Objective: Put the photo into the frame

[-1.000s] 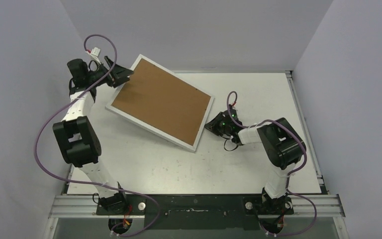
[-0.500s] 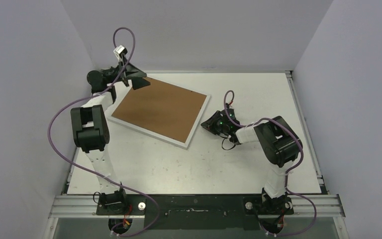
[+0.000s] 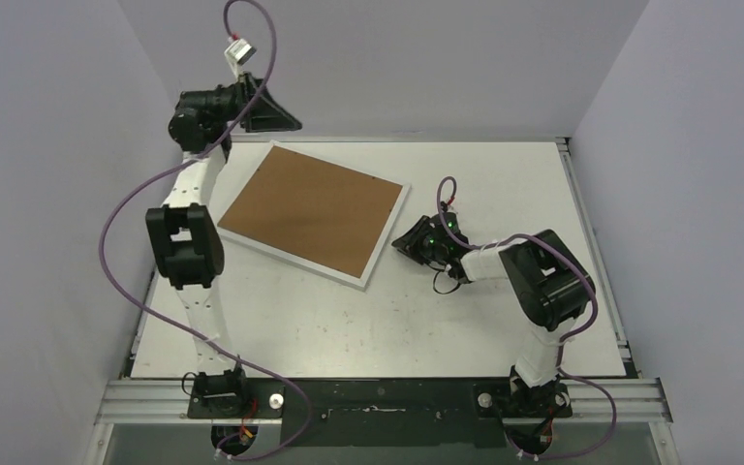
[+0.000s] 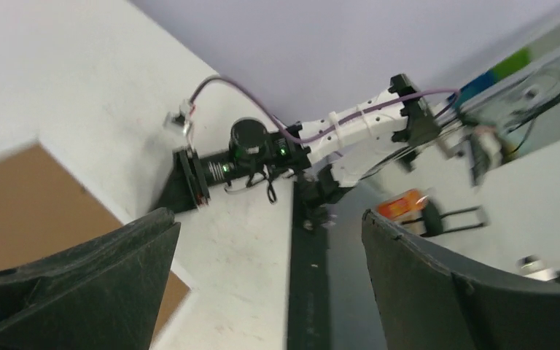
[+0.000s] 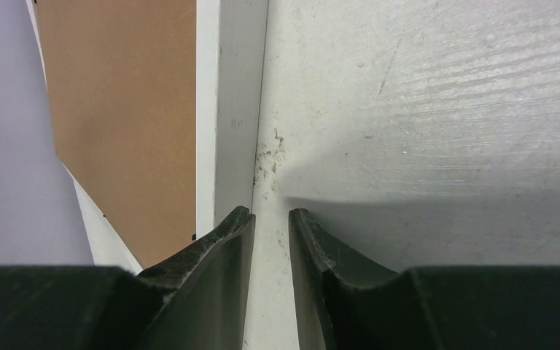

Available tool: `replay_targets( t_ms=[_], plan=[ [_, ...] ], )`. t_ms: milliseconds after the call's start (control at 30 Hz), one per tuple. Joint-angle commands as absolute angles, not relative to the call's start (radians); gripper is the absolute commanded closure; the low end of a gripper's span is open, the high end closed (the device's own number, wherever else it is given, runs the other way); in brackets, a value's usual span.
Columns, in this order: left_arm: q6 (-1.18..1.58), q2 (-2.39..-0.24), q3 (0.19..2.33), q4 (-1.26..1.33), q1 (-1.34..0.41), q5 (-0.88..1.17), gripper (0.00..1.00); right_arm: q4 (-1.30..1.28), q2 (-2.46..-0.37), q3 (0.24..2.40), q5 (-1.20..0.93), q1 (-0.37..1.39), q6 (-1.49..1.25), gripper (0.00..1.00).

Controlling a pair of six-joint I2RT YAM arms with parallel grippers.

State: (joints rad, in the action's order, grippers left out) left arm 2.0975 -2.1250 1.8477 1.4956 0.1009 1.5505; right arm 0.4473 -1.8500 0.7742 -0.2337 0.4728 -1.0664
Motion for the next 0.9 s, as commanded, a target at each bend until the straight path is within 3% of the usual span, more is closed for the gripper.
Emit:
replay_targets(
  t_ms=[0, 67, 133, 267, 367, 400, 467, 500, 600, 700, 733, 867],
  plan=[
    [2.220, -2.177, 2.368, 1.646, -0.109, 1.644, 0.03, 0.217, -1.854, 0.729, -0.175, 0.482, -1.009, 0.71],
    [2.165, -2.247, 2.612, 1.628, -0.166, 1.642, 0.03, 0.205, -1.840, 0.727, -0.171, 0.487, -1.010, 0.71],
    [1.899, -2.273, 2.765, 1.426, -0.203, 1.644, 0.03, 0.195, -1.827, 0.723, -0.169, 0.490, -1.014, 0.71],
    [1.166, -2.134, 2.653, 0.940, -0.156, 1.610, 0.04, 0.184, -1.805, 0.716, -0.158, 0.495, -1.026, 0.70],
    [0.834, -2.087, 2.648, 0.642, -0.099, 1.462, 0.03, 0.179, -1.805, 0.720, -0.155, 0.498, -1.032, 0.70],
    [0.725, -2.083, 2.670, 0.544, -0.083, 1.379, 0.03, 0.177, -1.810, 0.724, -0.158, 0.499, -1.033, 0.70],
    [0.219, -2.066, 2.768, -0.152, -0.077, 1.043, 0.04, 0.174, -1.812, 0.729, -0.157, 0.502, -1.034, 0.70],
    [-0.035, -2.032, 2.740, -0.316, -0.118, 0.836, 0.04, 0.176, -1.808, 0.728, -0.157, 0.504, -1.038, 0.70],
    [-0.486, -1.881, 2.364, -0.309, -0.219, 0.329, 0.03, 0.178, -1.797, 0.721, -0.154, 0.506, -1.038, 0.70],
    [-0.383, -1.798, 2.052, -0.112, -0.188, 0.056, 0.04, 0.185, -1.796, 0.714, -0.156, 0.506, -1.036, 0.69],
    [-0.293, -1.823, 2.063, -0.174, -0.143, 0.082, 0.04, 0.188, -1.796, 0.711, -0.158, 0.505, -1.036, 0.70],
    [-0.027, -2.083, 2.438, -0.581, 0.072, 0.226, 0.03, 0.206, -1.789, 0.693, -0.164, 0.505, -1.038, 0.70]
  ],
)
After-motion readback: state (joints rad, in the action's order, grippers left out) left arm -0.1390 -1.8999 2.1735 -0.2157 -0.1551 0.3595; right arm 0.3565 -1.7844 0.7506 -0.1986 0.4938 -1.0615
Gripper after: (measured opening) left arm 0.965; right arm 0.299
